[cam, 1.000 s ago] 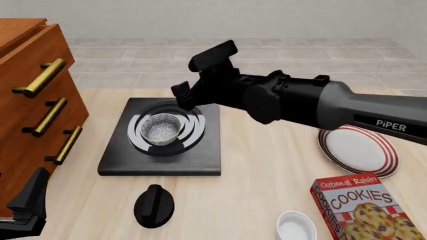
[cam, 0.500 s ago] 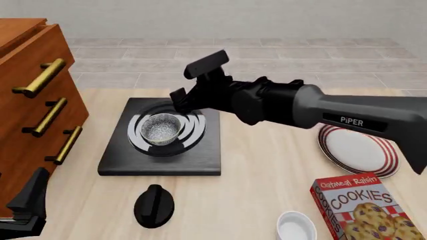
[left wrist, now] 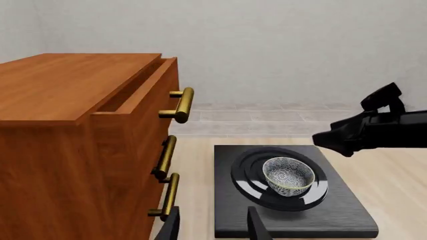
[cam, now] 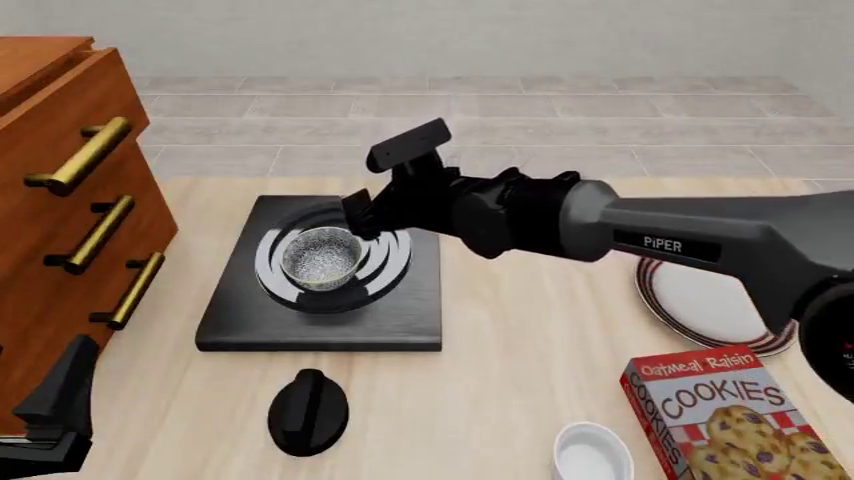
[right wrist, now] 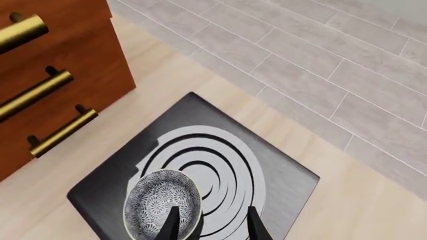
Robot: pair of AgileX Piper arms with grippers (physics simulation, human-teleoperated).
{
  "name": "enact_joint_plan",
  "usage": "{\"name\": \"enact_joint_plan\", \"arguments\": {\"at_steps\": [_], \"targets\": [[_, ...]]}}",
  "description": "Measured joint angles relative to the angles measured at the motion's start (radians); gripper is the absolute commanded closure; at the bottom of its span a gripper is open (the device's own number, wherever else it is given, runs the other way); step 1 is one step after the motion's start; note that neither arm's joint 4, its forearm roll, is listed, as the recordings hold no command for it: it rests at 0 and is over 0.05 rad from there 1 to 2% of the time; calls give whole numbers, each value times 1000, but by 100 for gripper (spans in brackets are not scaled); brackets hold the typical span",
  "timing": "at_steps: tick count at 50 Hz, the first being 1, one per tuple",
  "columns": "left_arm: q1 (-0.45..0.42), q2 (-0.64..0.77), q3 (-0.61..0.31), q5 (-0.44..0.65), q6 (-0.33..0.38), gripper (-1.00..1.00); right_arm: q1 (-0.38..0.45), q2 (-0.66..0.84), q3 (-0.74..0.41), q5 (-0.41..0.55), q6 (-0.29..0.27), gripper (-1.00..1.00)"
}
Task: Pick the akita bowl on the stove and place it on the plate.
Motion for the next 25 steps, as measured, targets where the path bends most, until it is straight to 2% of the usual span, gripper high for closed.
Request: {"name": "enact_joint_plan", "arguments": {"at_steps": [25], "targets": [[0,0,0,0,0,-100,10,65,-23,-11,16,-100]]}}
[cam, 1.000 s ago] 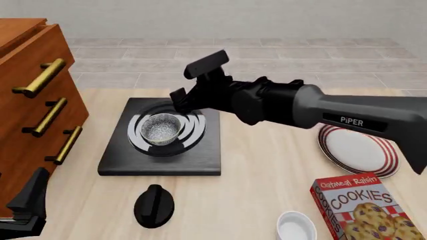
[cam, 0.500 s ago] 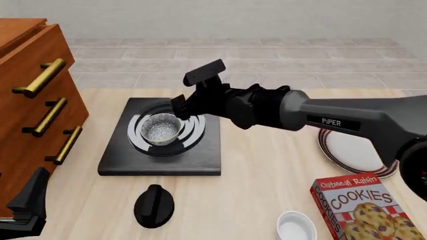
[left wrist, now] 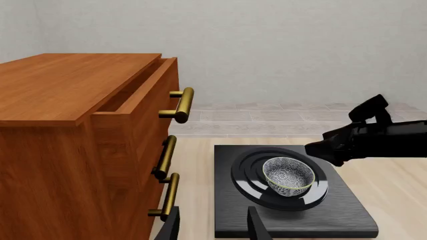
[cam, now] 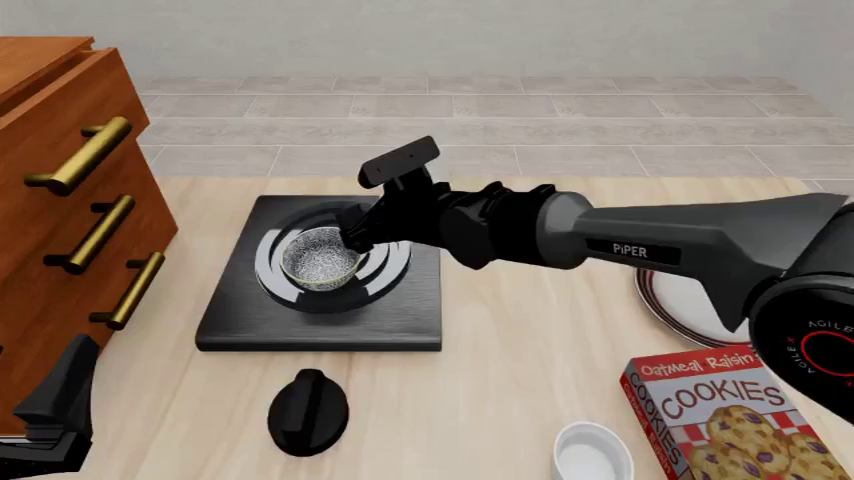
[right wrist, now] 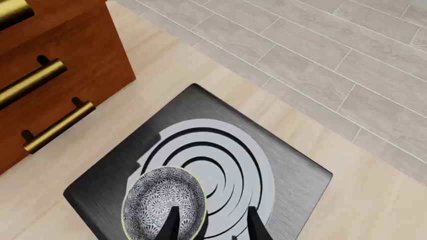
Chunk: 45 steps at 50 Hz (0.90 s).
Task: Pick the akita bowl on the stove and place it on the plate.
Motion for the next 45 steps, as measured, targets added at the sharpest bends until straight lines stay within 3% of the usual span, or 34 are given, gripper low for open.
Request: {"name": "enact_joint_plan", "arguments": {"at_steps": [45], "targets": [[0,0,0,0,0,-100,18,125,-80,5,19,-100]]}}
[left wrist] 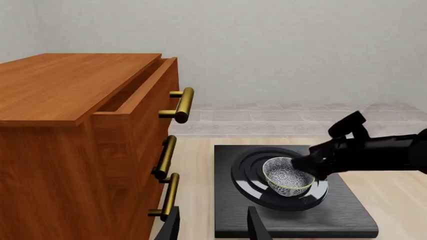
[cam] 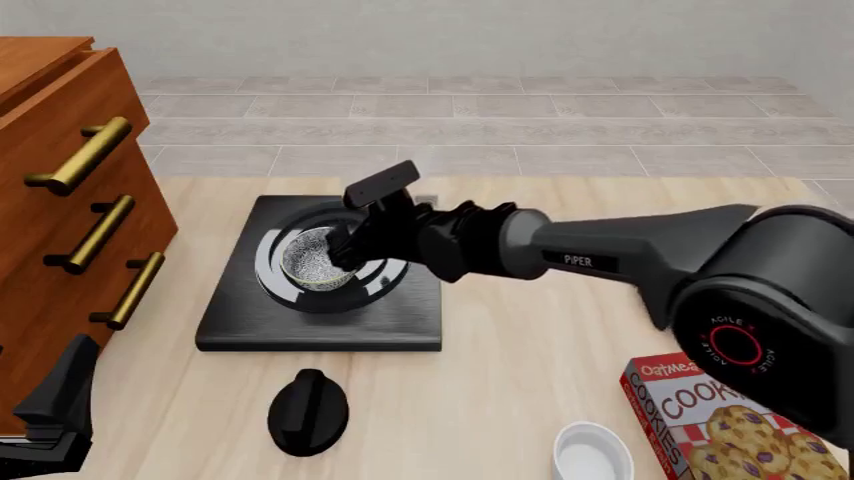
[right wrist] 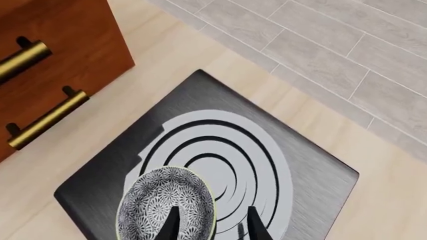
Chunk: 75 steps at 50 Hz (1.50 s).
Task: Pick the akita bowl on the stove and place it on the plate.
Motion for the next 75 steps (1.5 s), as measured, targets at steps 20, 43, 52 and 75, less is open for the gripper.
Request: {"name": "enact_joint_plan", "arguments": {"at_steps": [20,43,52,75], "targets": [[0,0,0,0,0,-100,8,46,-18,-15,34,-100],[0,0,0,0,0,-100,25,71,-32,-34,60,-100],[0,0,0,0,0,-100,39,73,-13,-53,90,100],[0,0,0,0,0,-100,56,26,42,-63,115,100]]}}
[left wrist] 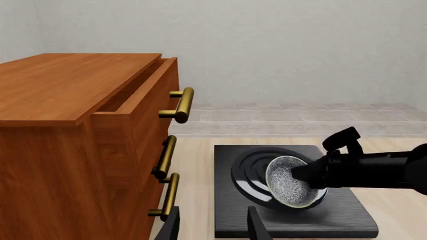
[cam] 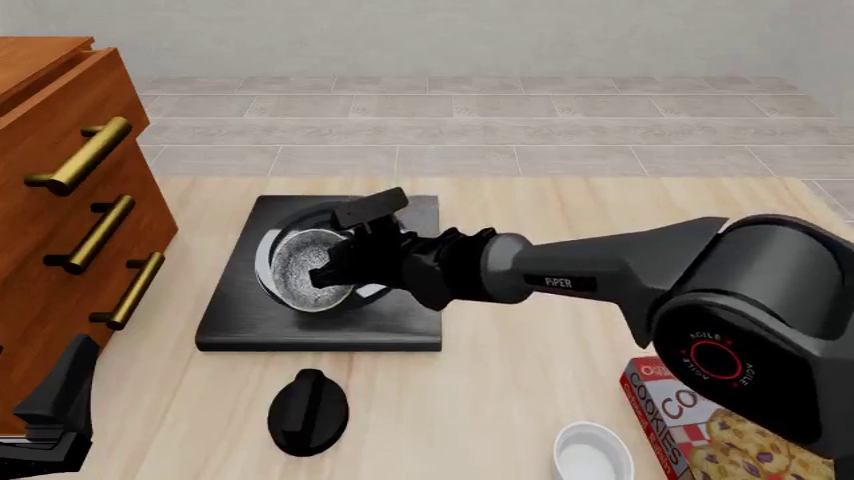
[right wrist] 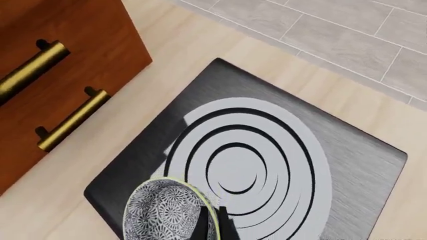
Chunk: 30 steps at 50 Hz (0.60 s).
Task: Pick the akita bowl on the stove and place it on the plate.
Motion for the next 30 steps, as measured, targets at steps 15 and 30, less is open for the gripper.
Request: {"name": "enact_joint_plan", "arguments": {"at_steps": [15,30], "targets": [[0,0,0,0,0,-100,-14,-56,44,20,-24,100],[0,0,0,0,0,-100,-43,-125,105,11,-38,100]]}}
